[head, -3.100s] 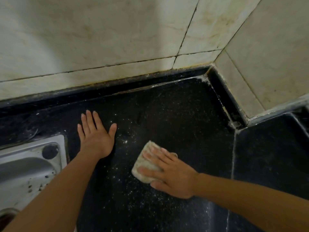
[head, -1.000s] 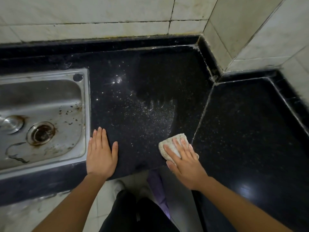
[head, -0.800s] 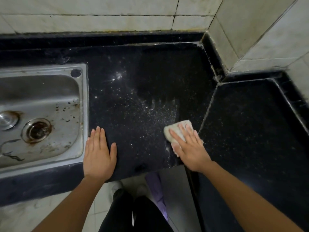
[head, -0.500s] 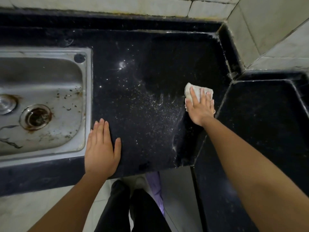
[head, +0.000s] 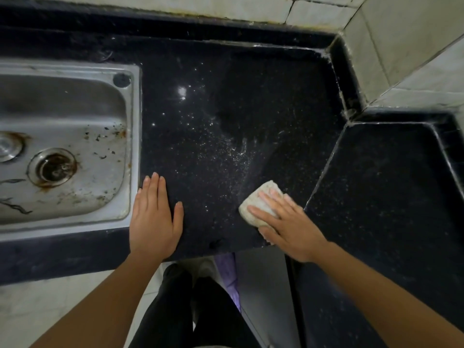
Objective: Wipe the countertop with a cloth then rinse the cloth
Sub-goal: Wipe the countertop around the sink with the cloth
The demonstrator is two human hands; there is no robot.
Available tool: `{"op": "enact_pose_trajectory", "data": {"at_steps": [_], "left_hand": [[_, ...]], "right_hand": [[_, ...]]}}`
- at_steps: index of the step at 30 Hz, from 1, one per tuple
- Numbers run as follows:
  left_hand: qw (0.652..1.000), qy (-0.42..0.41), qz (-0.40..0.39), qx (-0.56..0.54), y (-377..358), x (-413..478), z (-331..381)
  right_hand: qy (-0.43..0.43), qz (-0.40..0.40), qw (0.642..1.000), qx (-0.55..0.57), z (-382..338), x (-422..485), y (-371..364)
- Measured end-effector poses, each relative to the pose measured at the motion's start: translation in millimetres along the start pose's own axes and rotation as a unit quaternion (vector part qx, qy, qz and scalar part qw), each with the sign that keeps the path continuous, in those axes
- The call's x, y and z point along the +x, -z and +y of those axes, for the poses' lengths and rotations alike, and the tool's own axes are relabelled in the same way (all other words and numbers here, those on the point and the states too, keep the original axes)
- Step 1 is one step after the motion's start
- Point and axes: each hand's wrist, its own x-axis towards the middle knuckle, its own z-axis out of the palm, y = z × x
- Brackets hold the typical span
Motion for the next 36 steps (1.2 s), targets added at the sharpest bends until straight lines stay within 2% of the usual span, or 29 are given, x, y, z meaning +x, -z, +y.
{"op": "enact_pose_trajectory", "data": {"at_steps": [2, 4, 6, 9, 11, 14, 19, 22, 25, 26, 27, 29, 32, 34, 36], "left_hand": [[1.0, -0.001, 0.001, -0.001, -0.4, 0.0, -0.7], [1.0, 0.0, 0.001, -0.005, -1.0, 0.1, -0.8], [1.0, 0.002, 0.004, -0.01, -1.3, 0.7, -0.7], [1.0, 0.002, 0.006, -0.011, -2.3, 1.5, -0.9], [1.0, 0.003, 0.007, -0.009, -2.6, 1.6, -1.6], [1.0, 0.001, 0.005, -0.01, -2.6, 2.1, -1.9], [1.0, 0.0, 0.003, -0.004, -2.1, 1.8, -1.6], [1.0, 0.0, -0.001, 0.001, -1.6, 1.0, -1.9], [1.0, 0.001, -0.002, 0.0, -1.5, 0.7, -1.6], [1.0, 0.001, -0.003, -0.001, -1.5, 0.7, -1.7], [1.0, 0.001, -0.003, -0.002, -1.5, 0.7, -1.9], [1.0, -0.001, -0.001, -0.004, -2.1, 1.0, -2.4], [1.0, -0.001, 0.001, -0.005, -2.9, 1.5, -2.9], [1.0, -0.002, 0.002, -0.008, -3.2, 2.3, -2.6], [1.0, -0.002, 0.003, -0.007, -3.5, 2.7, -2.7]], "right_hand": [[-0.087, 0.028, 0.996, 0.009, 21.1, 12.3, 7.6], [-0.205, 0.061, 0.976, 0.041, 44.6, 30.6, 20.2], [-0.288, 0.071, 0.952, 0.075, 67.1, 53.2, 37.1], [-0.361, 0.071, 0.923, 0.111, 87.5, 94.2, 61.0], [-0.375, 0.074, 0.916, 0.124, 85.8, 117.3, 69.5], [-0.329, 0.063, 0.935, 0.113, 61.4, 128.2, 69.3], [-0.13, 0.051, 0.989, 0.038, -5.0, 91.3, 28.1], [-0.018, 0.034, 0.999, -0.006, -26.9, 53.6, 10.1], [0.083, 0.009, 0.996, -0.041, -12.9, 27.8, 6.3], [0.09, 0.011, 0.995, -0.048, -1.2, 27.0, 6.6], [0.065, 0.012, 0.997, -0.048, 11.6, 30.2, 8.1], [-0.047, 0.05, 0.997, -0.025, 38.8, 47.8, 16.4], [-0.219, 0.082, 0.971, 0.042, 65.2, 87.4, 44.6], [-0.291, 0.076, 0.95, 0.089, 65.8, 116.8, 64.2], [-0.315, 0.077, 0.941, 0.1, 54.4, 142.5, 69.6]]}}
